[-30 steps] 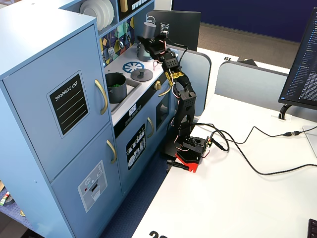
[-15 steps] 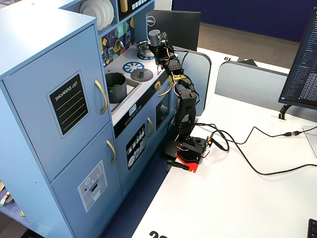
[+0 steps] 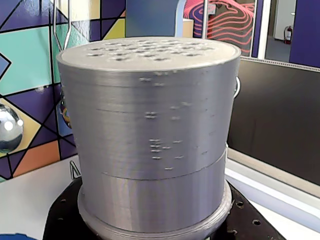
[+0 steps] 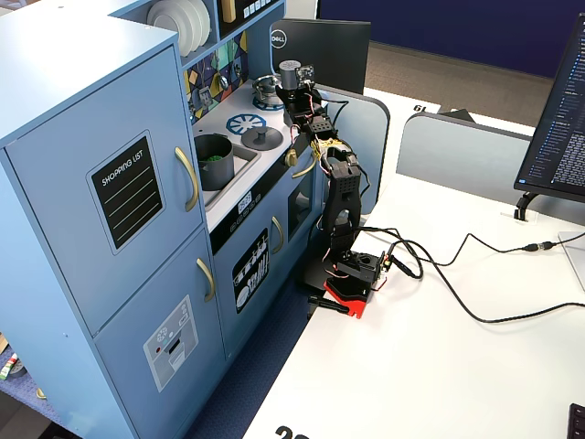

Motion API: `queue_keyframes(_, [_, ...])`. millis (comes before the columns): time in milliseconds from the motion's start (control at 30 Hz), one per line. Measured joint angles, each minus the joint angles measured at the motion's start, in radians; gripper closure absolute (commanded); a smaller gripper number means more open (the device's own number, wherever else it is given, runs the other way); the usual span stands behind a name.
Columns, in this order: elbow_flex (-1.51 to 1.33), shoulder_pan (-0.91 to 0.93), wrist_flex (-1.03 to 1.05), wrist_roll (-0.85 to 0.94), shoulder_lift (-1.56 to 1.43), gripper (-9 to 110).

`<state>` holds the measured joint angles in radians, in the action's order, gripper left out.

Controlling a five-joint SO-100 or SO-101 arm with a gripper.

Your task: Put salt in the gray recipient

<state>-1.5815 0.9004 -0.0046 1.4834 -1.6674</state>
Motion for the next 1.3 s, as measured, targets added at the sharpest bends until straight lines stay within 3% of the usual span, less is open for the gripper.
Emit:
queue_keyframes(700, [-0.031,-0.002,-0.084,0.002,0.061,100])
queue_keyframes(733, [-0.031,-0.003,-0.084,0.002,0.061,95])
queue_keyframes(867, [-0.032,-0.002,-0.084,-0.005,0.061,43])
queue_keyframes(1033, [-0.092,0.005,-0.080,0.015,0.051,34])
queue_keyframes(1167, [-0.149,0.009,-0.035,0.034,-0.041,39])
queue_keyframes(1233, [-0.202,0.025,0.028,0.051,-0.137,55])
queue_keyframes(1300, [-0.253,0.043,0.146,0.081,-0.270,82])
